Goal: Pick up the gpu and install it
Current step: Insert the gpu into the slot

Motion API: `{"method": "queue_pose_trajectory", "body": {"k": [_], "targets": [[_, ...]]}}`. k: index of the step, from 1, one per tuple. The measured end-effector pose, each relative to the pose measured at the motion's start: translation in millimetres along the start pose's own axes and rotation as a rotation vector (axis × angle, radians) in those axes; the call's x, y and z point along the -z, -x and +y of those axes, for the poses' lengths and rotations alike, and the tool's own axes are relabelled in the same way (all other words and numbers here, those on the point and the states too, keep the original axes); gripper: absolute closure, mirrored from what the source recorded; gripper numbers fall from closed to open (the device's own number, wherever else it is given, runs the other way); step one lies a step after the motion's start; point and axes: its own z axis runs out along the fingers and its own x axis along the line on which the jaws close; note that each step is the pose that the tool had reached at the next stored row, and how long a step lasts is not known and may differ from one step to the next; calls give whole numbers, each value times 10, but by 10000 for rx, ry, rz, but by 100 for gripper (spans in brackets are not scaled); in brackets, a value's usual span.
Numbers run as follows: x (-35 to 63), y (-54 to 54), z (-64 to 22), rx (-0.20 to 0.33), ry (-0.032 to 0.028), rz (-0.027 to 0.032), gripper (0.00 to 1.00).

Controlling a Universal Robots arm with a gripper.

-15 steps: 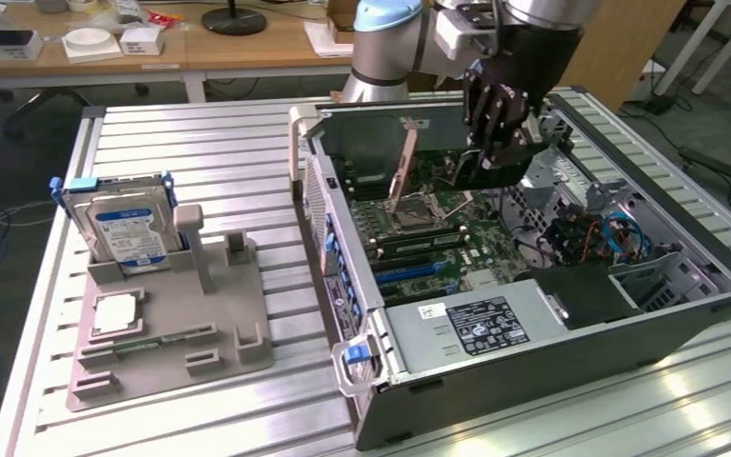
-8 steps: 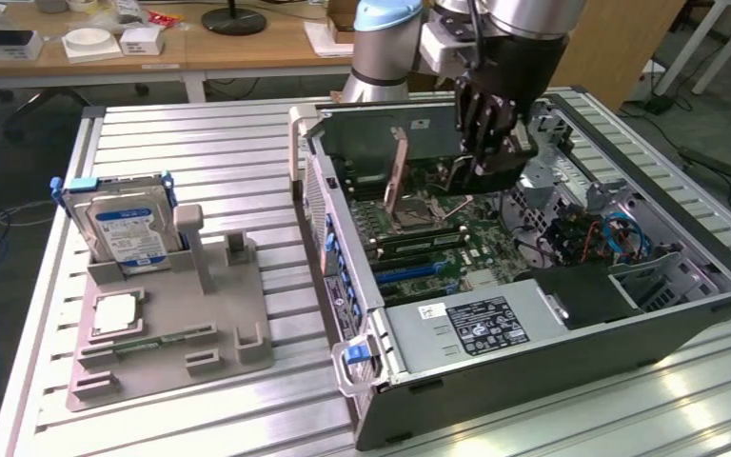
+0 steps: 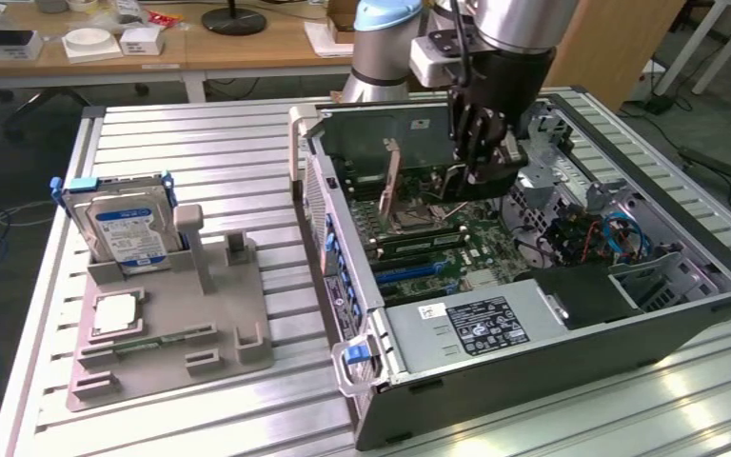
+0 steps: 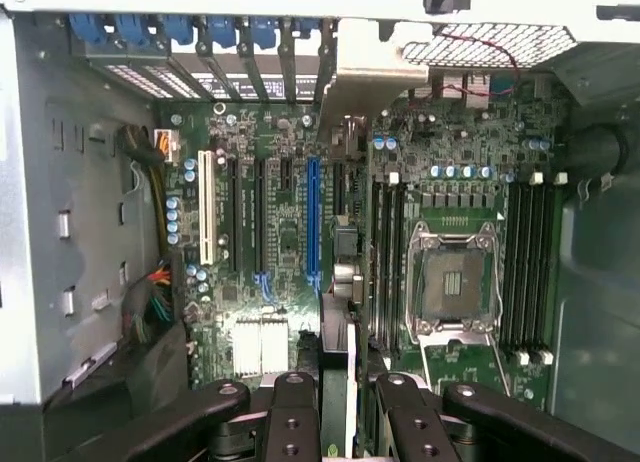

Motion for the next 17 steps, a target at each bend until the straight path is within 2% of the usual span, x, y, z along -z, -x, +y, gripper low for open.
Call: {"method": "queue_pose_trajectory", "body": {"k": [8, 17], "targets": [[-36, -9, 116, 0, 1, 1, 73], [-102, -83, 133, -3, -1, -2, 73]]}}
